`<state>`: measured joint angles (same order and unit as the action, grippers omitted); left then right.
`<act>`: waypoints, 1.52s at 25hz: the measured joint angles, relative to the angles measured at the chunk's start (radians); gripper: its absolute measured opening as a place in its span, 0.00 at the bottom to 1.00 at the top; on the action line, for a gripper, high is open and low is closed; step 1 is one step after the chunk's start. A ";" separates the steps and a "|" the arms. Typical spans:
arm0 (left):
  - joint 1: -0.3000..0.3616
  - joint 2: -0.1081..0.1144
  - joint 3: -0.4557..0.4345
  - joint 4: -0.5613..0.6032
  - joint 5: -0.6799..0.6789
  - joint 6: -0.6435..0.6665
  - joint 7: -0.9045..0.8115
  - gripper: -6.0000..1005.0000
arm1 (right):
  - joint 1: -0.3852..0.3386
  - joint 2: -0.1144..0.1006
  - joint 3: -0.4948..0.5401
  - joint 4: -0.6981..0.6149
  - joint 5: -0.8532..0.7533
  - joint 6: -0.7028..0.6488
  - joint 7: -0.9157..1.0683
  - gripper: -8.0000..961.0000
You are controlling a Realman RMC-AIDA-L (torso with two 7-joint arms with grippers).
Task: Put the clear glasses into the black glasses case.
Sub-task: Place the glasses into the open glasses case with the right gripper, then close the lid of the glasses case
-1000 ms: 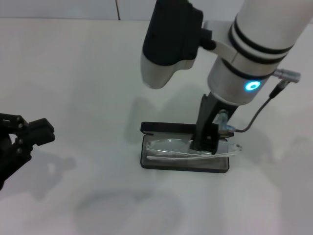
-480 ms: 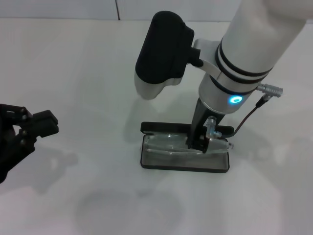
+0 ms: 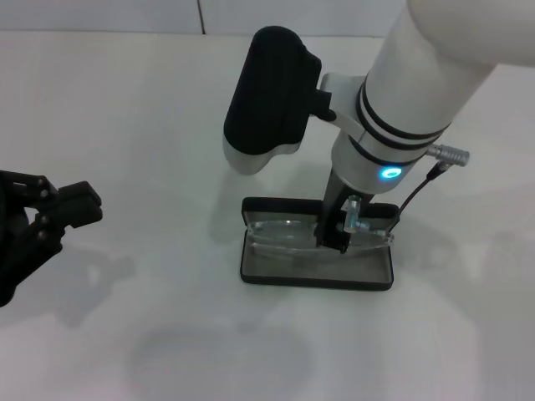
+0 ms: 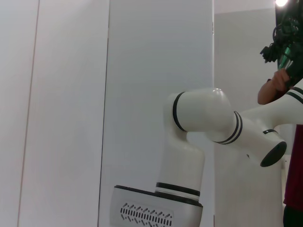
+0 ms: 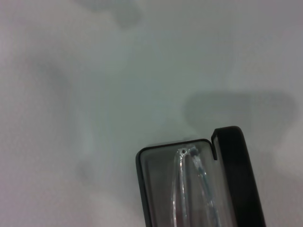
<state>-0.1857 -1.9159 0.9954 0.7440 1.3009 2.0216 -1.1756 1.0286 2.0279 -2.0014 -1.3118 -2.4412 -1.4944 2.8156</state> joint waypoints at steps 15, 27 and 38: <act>-0.010 -0.011 -0.047 -0.011 0.028 -0.001 0.001 0.08 | 0.001 0.000 -0.013 0.013 -0.001 0.009 -0.008 0.11; -0.011 -0.011 -0.047 -0.011 0.029 0.003 0.001 0.08 | -0.001 0.000 -0.014 -0.002 0.000 0.012 -0.010 0.12; -0.002 0.001 -0.050 -0.002 -0.001 0.007 -0.010 0.08 | -0.083 0.000 0.006 -0.113 0.007 0.005 -0.027 0.12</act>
<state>-0.1873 -1.9152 0.9451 0.7417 1.2998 2.0285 -1.1856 0.9452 2.0278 -1.9956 -1.4248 -2.4344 -1.4893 2.7885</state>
